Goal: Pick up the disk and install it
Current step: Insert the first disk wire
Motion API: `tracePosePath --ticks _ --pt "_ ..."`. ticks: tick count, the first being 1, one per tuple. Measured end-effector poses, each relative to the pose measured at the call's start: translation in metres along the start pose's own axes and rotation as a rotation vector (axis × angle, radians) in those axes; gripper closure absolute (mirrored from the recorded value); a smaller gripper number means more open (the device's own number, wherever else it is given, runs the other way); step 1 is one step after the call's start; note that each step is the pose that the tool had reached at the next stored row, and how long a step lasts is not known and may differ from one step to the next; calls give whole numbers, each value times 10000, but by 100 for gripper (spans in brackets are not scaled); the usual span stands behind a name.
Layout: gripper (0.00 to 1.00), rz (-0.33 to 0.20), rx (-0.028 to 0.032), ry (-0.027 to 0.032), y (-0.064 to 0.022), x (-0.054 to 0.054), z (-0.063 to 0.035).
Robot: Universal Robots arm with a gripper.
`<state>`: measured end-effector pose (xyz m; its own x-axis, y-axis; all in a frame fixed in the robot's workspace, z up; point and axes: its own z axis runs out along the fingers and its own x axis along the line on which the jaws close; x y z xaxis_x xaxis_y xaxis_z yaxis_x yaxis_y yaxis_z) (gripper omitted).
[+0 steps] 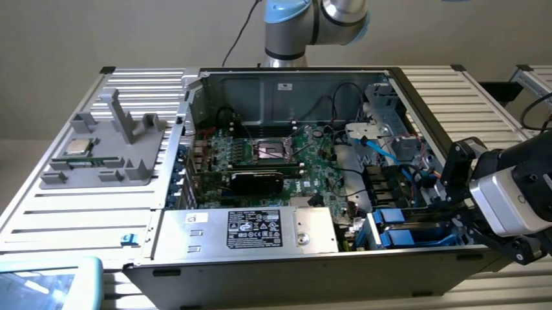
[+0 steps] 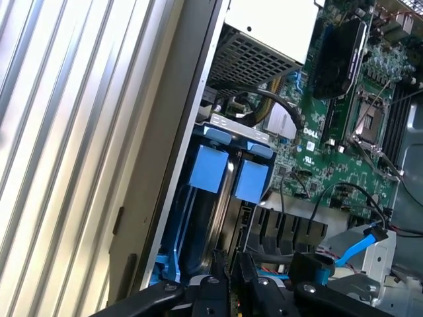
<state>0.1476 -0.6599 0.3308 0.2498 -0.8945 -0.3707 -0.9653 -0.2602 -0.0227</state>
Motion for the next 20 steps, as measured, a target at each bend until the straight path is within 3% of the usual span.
tracePosePath --ticks 7,9,12,15,20 --pt "83 -22 -4 2 -6 -38 -11" --pt "83 -22 -8 36 -6 -74 -35" --pt "83 -32 3 171 -5 -133 -68" --pt "83 -50 35 406 -2 -182 -72" --pt "83 -120 181 794 0 -260 -78"
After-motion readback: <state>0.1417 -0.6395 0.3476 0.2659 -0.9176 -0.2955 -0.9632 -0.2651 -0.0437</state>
